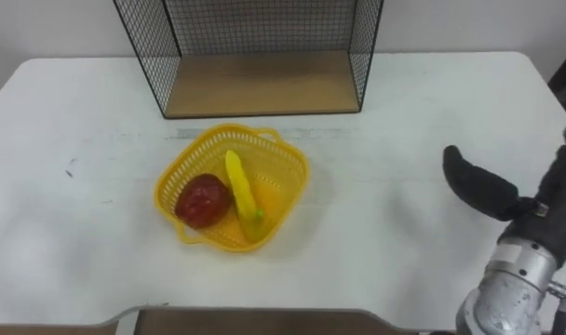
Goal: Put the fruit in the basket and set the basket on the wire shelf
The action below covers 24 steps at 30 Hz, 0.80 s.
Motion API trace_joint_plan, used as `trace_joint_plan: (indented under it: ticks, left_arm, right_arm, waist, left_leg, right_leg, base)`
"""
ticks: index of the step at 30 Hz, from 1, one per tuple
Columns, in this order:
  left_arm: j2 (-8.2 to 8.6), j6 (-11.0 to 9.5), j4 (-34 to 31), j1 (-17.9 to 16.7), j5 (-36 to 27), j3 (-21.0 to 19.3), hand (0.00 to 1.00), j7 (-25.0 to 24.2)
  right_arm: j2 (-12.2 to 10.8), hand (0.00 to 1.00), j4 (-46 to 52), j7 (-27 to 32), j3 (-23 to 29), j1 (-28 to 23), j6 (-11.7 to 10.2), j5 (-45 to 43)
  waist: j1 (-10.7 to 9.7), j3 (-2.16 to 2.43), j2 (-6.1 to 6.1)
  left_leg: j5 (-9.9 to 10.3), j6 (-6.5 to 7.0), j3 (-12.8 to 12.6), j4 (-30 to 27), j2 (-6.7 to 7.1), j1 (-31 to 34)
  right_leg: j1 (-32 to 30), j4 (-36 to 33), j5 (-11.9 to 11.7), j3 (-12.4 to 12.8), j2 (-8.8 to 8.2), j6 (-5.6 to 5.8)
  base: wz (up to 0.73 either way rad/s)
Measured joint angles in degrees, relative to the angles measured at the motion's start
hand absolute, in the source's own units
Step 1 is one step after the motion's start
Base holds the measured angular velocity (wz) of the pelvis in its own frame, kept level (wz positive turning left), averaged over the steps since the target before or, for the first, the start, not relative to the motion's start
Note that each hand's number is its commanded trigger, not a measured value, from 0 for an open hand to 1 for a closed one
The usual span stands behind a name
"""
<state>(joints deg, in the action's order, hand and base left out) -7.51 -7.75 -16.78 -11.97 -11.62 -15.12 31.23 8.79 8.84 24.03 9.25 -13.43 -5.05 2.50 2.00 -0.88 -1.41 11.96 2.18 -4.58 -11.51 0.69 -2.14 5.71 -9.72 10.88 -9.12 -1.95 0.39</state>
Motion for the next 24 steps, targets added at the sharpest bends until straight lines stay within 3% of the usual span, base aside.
trace_joint_plan:
  ticks: [2,8,14,24]
  left_arm:
    - [0.01,0.2,3.2,1.4,-2.5,1.8,0.0,-5.9]
    - [0.0,0.4,9.2,3.5,-9.3,5.2,0.0,-16.1]
    - [0.01,0.4,11.2,3.4,-11.5,9.3,0.0,-22.8]
    - [0.01,0.4,15.9,3.6,-11.4,10.4,0.0,-28.2]
  right_arm:
    - [0.0,0.0,-1.5,-3.8,-1.3,0.1,0.0,1.6]
    - [-0.1,0.0,-2.2,-11.1,-3.2,0.2,-0.1,11.1]
    - [-0.2,0.0,-4.3,-18.2,-6.0,0.9,-0.1,16.4]
    - [-1.9,0.0,-6.1,-26.7,-8.1,1.5,-0.1,19.4]
  waist:
    - [-0.3,0.02,0.04]
    - [-0.4,0.08,-0.07]
    - [-0.8,0.07,0.01]
    - [-1.8,0.3,1.22]
  left_leg:
    - [0.0,0.0,-0.1,0.0,0.01,0.2]
    - [0.0,0.0,-1.3,0.1,-0.07,0.1]
    - [0.0,0.0,-1.5,0.4,-0.06,-0.3]
    - [0.0,0.0,-1.5,0.2,-0.1,-0.6]
  right_leg:
    - [-0.2,0.0,0.0,-0.1,-0.04,0.0]
    - [-0.8,0.1,0.0,1.2,0.01,0.0]
    - [-0.8,0.0,0.0,1.7,-0.01,0.0]
    - [-0.7,0.0,0.0,1.8,0.03,0.0]
  base:
    - [0.0]
    - [-0.13]
    - [-0.03]
    - [-0.01]
